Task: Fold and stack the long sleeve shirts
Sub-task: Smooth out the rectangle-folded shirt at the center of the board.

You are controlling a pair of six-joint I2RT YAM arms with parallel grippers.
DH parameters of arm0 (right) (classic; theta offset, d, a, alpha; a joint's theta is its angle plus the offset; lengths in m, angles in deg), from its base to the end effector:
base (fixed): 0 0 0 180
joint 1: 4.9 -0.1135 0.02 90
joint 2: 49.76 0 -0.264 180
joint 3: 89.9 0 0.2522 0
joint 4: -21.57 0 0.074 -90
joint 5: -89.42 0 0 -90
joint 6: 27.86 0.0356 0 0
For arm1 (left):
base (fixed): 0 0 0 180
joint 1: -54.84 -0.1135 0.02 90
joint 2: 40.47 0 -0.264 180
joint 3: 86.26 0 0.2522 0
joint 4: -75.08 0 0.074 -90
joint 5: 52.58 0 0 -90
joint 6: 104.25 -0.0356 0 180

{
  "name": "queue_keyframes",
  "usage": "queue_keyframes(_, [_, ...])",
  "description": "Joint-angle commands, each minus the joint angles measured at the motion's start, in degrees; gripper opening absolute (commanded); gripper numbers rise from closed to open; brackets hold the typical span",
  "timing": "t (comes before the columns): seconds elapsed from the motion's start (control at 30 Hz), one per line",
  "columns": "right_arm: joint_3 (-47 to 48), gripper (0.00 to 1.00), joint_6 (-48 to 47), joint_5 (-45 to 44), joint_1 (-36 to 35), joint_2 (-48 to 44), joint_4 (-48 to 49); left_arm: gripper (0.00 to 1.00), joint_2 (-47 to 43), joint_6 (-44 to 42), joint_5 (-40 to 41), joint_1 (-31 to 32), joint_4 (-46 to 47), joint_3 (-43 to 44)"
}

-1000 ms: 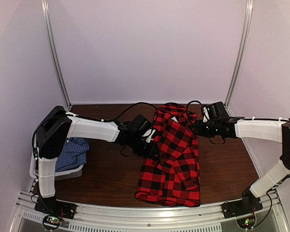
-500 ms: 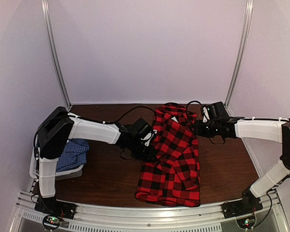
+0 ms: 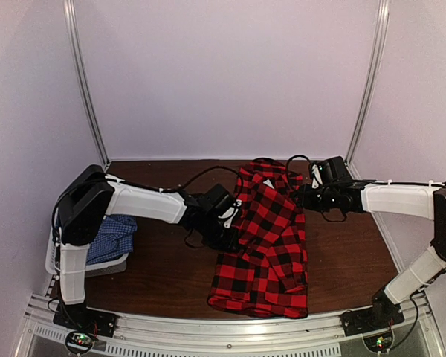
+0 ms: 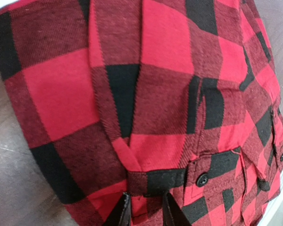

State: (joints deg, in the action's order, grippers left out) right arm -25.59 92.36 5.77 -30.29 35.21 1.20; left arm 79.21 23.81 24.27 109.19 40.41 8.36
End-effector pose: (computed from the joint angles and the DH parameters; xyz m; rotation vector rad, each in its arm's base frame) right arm 0.2832 0.1388 0.2157 0.0399 2.3626 0.6177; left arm 0.2463 -0.3573 0.1422 0.4892 2.7941 -0.7797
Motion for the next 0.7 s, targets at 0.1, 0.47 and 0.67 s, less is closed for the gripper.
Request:
queue_keyframes(0.1, [1.53, 0.49, 0.39, -0.35, -0.45, -0.07, 0.64, 0.12, -3.21, -0.18, -3.98, 0.67, 0.42, -1.17])
queue_keyframes(0.47, [2.14, 0.49, 0.37, 0.05, -0.45, 0.53, 0.65, 0.00, -6.22, 0.40, -4.65, 0.67, -0.54, -3.09])
queue_keyframes(0.67, [2.58, 0.49, -0.34, -0.22, -0.45, 0.62, -0.34, 0.00, -8.95, 0.49, -8.28, 0.67, -0.99, -6.24])
